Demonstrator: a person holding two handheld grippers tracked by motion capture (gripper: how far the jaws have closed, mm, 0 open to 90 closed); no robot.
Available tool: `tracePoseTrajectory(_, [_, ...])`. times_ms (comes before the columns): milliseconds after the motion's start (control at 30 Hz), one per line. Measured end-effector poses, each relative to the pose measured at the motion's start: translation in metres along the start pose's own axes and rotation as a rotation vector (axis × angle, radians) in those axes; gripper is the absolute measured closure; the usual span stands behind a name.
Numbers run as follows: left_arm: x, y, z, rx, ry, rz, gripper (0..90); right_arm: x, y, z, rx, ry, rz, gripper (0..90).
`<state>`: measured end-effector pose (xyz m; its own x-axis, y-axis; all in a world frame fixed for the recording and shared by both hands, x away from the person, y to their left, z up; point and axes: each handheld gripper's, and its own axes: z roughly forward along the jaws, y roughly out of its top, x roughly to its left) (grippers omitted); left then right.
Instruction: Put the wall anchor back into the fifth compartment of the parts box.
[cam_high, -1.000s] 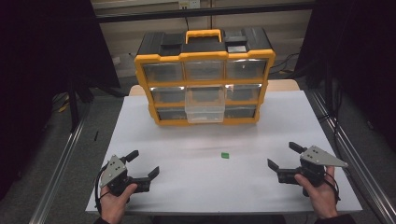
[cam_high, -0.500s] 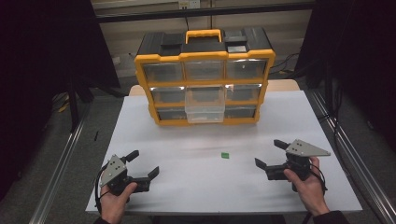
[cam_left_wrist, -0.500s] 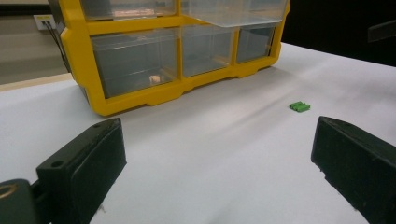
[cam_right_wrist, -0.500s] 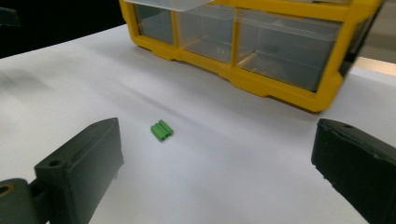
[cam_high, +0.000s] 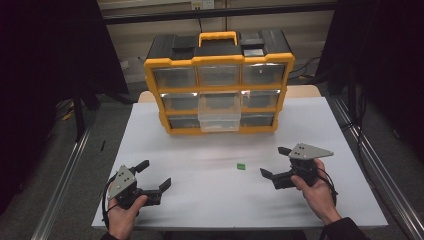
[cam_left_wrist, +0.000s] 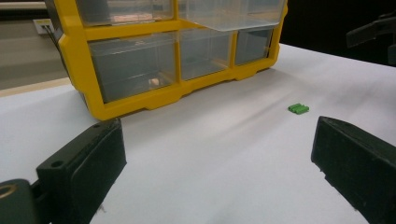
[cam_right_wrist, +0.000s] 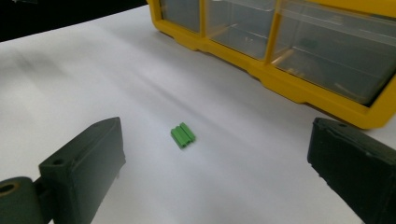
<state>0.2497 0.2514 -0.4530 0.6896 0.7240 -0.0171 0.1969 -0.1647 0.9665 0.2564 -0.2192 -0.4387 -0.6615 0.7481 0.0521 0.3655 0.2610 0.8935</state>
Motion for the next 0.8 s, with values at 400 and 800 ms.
tracePoseTrajectory(400, [-0.001, 0.000, 0.000, -0.002, -0.004, -0.003, 3.0, 0.006, 0.019, 0.034, 0.121, 0.136, -0.008, 2.7])
tracePoseTrajectory(800, [0.000, 0.000, 0.000, 0.000, 0.000, -0.009, 3.0, 0.004, 0.035, 0.063, 0.289, 0.200, -0.095, 2.9])
